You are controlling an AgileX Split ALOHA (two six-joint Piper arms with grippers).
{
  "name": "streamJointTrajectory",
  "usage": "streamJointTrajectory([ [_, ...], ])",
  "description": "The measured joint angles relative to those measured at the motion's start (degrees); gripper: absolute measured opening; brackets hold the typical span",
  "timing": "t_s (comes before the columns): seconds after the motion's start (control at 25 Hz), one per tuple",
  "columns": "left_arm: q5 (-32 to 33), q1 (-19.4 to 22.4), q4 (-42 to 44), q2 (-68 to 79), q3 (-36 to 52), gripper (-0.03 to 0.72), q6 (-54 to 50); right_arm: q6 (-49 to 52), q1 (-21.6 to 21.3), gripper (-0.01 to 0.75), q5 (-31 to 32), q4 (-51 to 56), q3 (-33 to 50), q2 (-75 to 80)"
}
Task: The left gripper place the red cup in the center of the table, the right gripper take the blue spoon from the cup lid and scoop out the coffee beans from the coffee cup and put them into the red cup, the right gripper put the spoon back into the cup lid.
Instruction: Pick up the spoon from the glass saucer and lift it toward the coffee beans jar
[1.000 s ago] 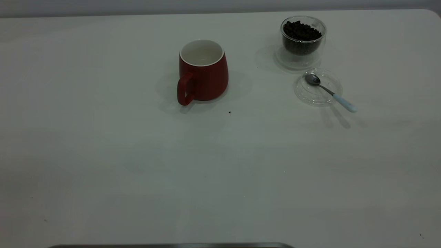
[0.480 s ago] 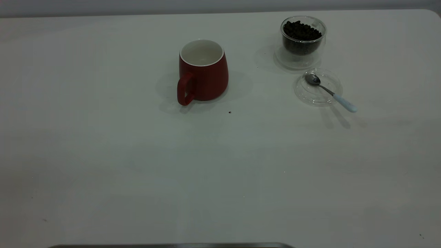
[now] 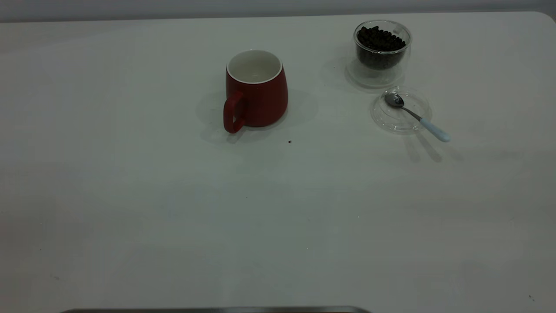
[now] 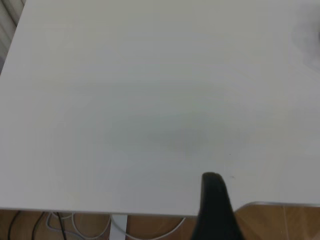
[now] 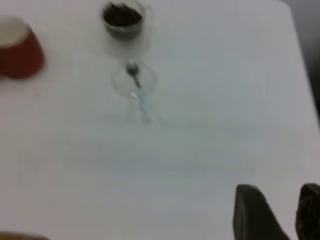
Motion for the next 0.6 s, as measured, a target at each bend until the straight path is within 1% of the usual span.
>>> streamJointTrajectory([
  [0.08,0.0,0.0,0.0,0.0,0.0,0.587,0.0,0.54,0.0,0.325,-3.08,3.08,-0.73,1.21],
  [0.16,0.0,0.0,0.0,0.0,0.0,0.587,0.0,1.18,0.0,0.407,-7.66,5.18,-1.09,4.68],
  [0.28,0.0,0.0,0.0,0.0,0.0,0.587,0.05,3.41,0.0,0.549,-13.79,8.78,-1.17,14.48],
  [0.36,0.0,0.0,0.0,0.0,0.0,0.587,0.06,3.34,0.0,0.602,-18.69,12.09,-1.17,23.35],
  [0.48,0.0,0.0,0.0,0.0,0.0,0.587,0.21,0.54,0.0,0.615,-26.34,19.88,-1.23,36.66],
  [0.6,0.0,0.0,0.0,0.0,0.0,0.587,0.21,-6.62,0.0,0.6,-29.17,30.47,-2.9,49.65],
])
